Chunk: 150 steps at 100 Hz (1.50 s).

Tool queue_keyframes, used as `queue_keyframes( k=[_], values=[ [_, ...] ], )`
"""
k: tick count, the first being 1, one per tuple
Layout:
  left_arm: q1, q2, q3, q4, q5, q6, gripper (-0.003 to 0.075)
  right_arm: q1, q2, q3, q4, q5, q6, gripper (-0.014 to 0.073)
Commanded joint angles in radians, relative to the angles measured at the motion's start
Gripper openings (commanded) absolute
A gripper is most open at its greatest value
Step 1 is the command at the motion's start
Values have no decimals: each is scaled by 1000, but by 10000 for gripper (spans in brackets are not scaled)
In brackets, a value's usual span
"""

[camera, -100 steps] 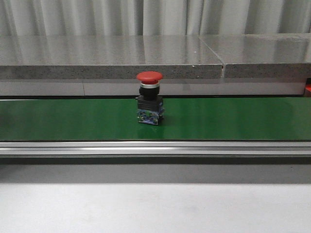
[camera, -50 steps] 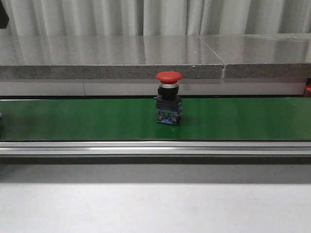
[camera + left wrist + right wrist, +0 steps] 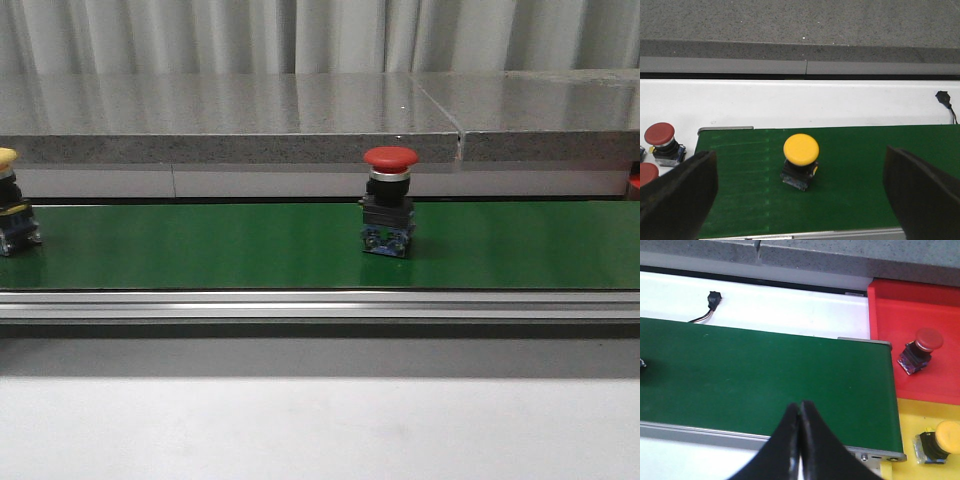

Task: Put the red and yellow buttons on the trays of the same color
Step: 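Move the right gripper down over the red button on the belt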

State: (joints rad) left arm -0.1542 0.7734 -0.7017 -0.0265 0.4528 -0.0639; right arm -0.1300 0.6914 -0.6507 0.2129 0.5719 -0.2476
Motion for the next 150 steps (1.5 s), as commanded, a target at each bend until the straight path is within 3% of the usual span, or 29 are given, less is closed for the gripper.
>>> queue_keyframes(
  k=[1, 11, 23, 50, 68, 75, 85, 98, 109, 130, 150],
  values=[
    [-8, -91, 50, -9, -87, -1, 651, 1, -3, -26, -1, -61, -5, -68],
    [-8, -177, 133, -9, -86, -1, 617, 1, -3, -26, -1, -61, -5, -68],
    [-8, -266, 204, -9, -86, -1, 490, 1, -3, -26, -1, -61, -5, -68],
    [-8, -324, 252, -9, -92, -1, -22, 1, -2, -26, -1, -91, -5, -68],
    [-8, -324, 252, -9, -94, -1, -19, 1, -2, -26, 0, -91, -5, -61],
    [-8, -324, 252, -9, -94, -1, -19, 1, -2, -26, 0, -79, -5, -11],
    [-8, -324, 252, -9, -94, -1, -19, 1, -2, -26, 0, -53, -5, 169],
    [-8, -324, 252, -9, -94, -1, -19, 1, -2, -26, 0, -32, -5, 514],
    [-8, -324, 252, -9, -94, -1, -19, 1, -2, -26, 0, -32, -5, 660],
    [-8, -324, 252, -9, -94, -1, -19, 1, 22, -30, 1, -37, -6, 663],
    [-8, -324, 252, -9, -94, -1, -19, 31, 167, -61, 1, -25, -47, 663]
  ],
)
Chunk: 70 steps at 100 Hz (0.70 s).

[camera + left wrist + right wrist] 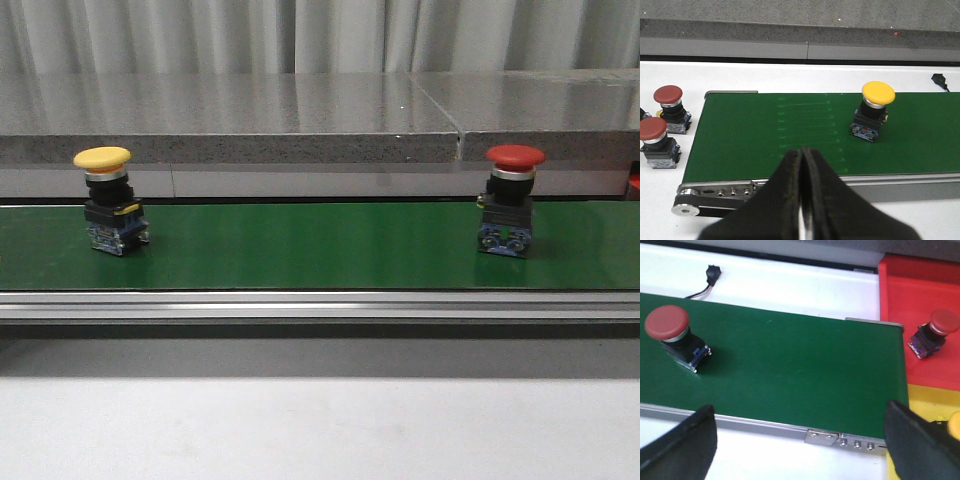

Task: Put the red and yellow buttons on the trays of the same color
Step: 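Move the right gripper down over the red button on the belt, then close the right gripper on the red button and lift it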

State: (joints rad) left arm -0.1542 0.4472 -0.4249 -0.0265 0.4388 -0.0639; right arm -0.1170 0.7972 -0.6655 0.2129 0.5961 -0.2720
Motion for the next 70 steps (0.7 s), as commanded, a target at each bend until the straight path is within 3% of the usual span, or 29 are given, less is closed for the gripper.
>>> queue_keyframes(
  k=[1, 40, 70],
  values=[
    [-8, 2, -25, -9, -80, -1, -19, 21, 61, -48, 1, -49, -23, 663],
    [-8, 2, -25, -9, -80, -1, -19, 186, 384, -160, 1, -54, -25, 663],
    [-8, 2, -25, -9, -80, -1, -19, 198, 566, -276, 1, -88, -25, 663]
  ],
)
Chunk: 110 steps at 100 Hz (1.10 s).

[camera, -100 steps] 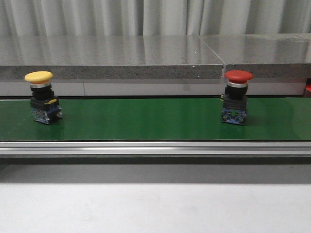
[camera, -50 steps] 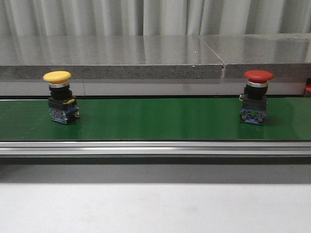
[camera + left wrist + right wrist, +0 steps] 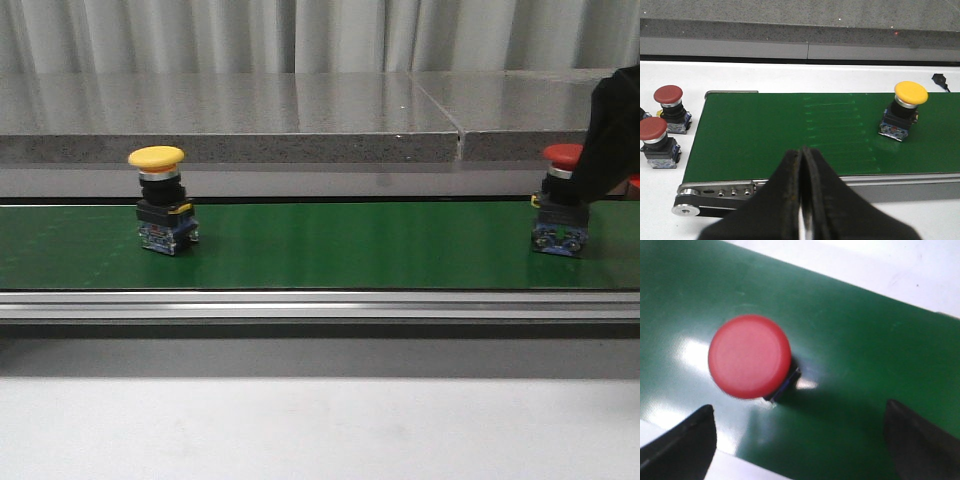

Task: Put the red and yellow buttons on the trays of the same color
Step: 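Close the right gripper on the red button and lift it, then lower the red button into the red tray and open the right gripper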

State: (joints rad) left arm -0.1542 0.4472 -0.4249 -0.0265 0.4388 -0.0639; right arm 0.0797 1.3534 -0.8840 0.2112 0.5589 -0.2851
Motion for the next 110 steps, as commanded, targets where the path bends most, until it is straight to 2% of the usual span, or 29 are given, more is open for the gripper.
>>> queue_keyframes(
  k=[1, 30, 37, 54, 61, 84, 110],
  values=[
    [-8, 2, -25, -9, -80, -1, -19, 1, 13, -60, 2, -50, -12, 663],
    [-8, 2, -25, -9, -80, -1, -19, 1, 108, -126, 2, -62, -12, 641],
    [-8, 2, -25, -9, -80, -1, -19, 1, 119, -131, 2, -60, -12, 563],
    [-8, 2, -25, -9, -80, -1, -19, -3, 120, -135, 2, 0, -12, 240],
    [-8, 2, -25, -9, -80, -1, -19, -8, 120, -152, 2, 38, -11, 181],
    [-8, 2, -25, -9, -80, -1, -19, -102, 120, -313, -1, 140, -11, 182],
    [-8, 2, -25, -9, -80, -1, -19, -321, 196, -514, -2, 124, -11, 182]
  ],
)
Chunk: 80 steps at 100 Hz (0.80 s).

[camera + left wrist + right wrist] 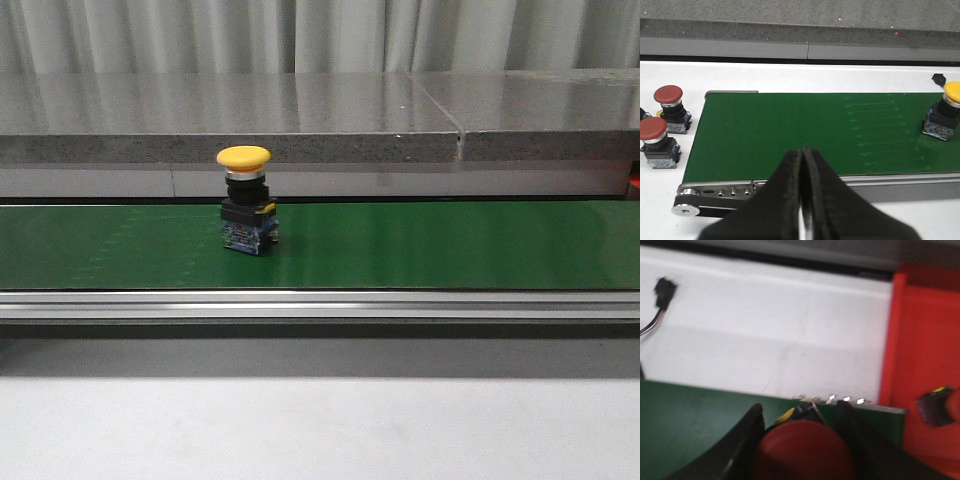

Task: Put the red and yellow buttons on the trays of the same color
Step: 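Lower the red button into the red tray and open the right gripper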

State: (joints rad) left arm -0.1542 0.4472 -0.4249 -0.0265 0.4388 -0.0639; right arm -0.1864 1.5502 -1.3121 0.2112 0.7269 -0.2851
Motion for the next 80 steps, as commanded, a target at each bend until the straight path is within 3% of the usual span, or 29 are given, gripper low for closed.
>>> queue_keyframes(
  k=[1, 21, 80],
  values=[
    [-8, 2, -25, -9, -80, -1, -19, -60, 4, -92, -2, -44, -11, 182],
    [-8, 2, -25, -9, -80, -1, -19, -135, 170, -252, -2, -49, -11, 182],
    [-8, 2, -25, -9, -80, -1, -19, -199, 538, -553, -16, -67, -12, 182]
  ],
)
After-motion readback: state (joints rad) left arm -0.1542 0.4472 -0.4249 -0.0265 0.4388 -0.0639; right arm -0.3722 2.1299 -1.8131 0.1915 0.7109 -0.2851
